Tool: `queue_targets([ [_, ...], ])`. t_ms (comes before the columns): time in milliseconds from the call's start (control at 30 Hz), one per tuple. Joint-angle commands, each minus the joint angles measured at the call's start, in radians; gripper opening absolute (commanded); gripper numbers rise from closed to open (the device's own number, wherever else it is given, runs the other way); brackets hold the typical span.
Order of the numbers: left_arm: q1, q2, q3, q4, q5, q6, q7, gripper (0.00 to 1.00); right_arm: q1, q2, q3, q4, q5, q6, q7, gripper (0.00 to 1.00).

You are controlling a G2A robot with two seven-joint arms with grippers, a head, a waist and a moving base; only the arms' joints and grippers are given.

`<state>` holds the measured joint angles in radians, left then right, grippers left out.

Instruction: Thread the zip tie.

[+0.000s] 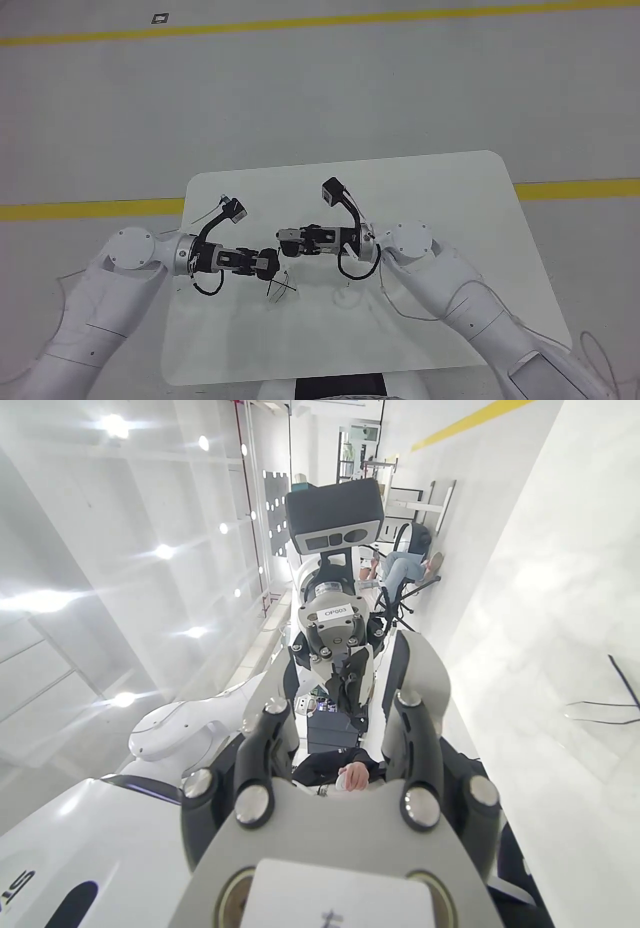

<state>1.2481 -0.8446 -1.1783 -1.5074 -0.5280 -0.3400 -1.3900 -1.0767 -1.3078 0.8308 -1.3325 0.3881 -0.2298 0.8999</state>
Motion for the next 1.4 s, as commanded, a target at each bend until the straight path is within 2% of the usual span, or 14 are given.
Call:
queue_targets([
  [0,0.0,0.0,0.0,0.0,0.0,0.0,0.0,0.0,0.0,0.0,-0.003,-0.007,-0.013,0.003,0.002,0.38],
  [333,0.0,0.0,0.0,0.0,0.0,0.0,0.0,0.0,-0.007,0.001,-0.002,-0.022,-0.038,0.008,0.009,0.21],
  [567,0.0,0.0,0.0,0.0,0.0,0.0,0.0,0.0,-0.014,0.003,0.003,-0.031,-0.047,0.011,0.014,0.16],
  [700,0.0,0.0,0.0,0.0,0.0,0.0,0.0,0.0,-0.017,0.004,0.005,-0.037,-0.052,0.014,0.017,0.05],
  [933,0.0,0.0,0.0,0.0,0.0,0.0,0.0,0.0,-0.021,0.005,0.005,-0.044,-0.058,0.018,0.021,0.09],
  [1033,0.0,0.0,0.0,0.0,0.0,0.0,0.0,0.0,-0.021,0.005,0.006,-0.046,-0.058,0.019,0.022,0.14],
  [1367,0.0,0.0,0.0,0.0,0.0,0.0,0.0,0.0,-0.022,0.004,0.004,-0.047,-0.061,0.023,0.027,0.07],
])
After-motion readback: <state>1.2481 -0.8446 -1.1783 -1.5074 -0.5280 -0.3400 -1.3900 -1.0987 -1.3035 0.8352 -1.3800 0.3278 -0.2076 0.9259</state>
